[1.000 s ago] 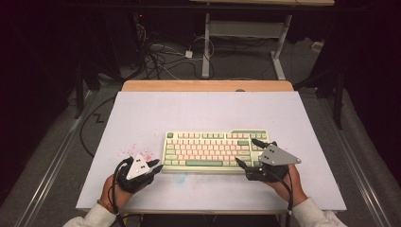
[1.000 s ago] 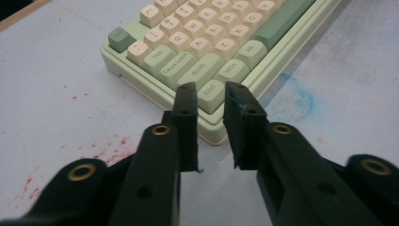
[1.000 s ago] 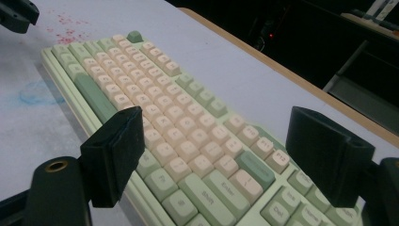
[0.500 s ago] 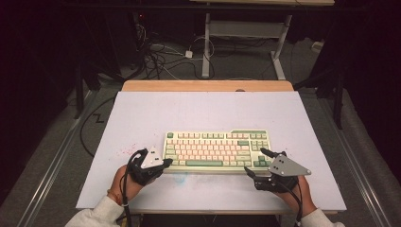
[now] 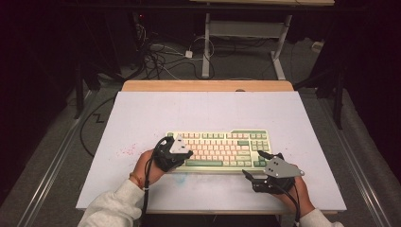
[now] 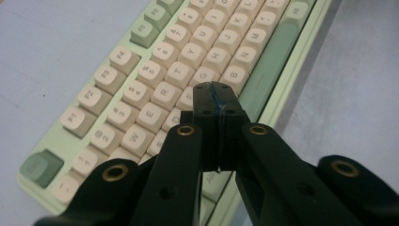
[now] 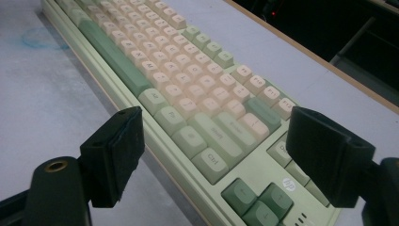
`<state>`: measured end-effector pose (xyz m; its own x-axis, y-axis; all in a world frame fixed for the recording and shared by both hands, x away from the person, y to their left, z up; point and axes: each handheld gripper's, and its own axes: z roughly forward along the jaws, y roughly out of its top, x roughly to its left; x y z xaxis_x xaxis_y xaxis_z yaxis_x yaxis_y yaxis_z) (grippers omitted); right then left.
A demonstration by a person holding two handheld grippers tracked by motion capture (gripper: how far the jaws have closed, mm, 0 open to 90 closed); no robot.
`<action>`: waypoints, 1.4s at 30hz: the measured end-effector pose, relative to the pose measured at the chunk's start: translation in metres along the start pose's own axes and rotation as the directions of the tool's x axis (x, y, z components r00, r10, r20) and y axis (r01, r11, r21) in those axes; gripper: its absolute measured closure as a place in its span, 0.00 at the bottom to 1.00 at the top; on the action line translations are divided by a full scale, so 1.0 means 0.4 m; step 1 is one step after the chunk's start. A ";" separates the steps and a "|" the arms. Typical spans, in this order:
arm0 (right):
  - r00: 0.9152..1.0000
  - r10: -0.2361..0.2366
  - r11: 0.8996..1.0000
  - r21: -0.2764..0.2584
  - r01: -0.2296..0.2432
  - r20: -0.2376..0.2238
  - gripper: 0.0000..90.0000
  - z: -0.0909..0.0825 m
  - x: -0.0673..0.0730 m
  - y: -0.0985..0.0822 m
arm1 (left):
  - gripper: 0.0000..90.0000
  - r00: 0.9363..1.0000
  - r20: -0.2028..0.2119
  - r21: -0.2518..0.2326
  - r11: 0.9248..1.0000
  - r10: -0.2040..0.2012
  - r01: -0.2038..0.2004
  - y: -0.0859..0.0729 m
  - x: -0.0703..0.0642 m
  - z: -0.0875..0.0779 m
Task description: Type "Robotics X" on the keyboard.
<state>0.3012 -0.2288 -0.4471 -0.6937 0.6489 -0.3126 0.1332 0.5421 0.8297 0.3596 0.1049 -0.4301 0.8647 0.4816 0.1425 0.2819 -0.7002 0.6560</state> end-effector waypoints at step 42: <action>1.000 0.000 1.000 -0.004 0.000 0.025 0.24 -0.004 -0.007 -0.002 | 0.92 0.999 -0.015 -0.070 0.996 0.048 -0.049 0.044 -0.007 0.033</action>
<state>0.3021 -0.2318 -0.4462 -0.6755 0.6624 -0.3239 0.1308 0.5399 0.8315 0.3677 0.0845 -0.4287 0.8711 0.4552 0.1845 0.2094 -0.6839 0.6989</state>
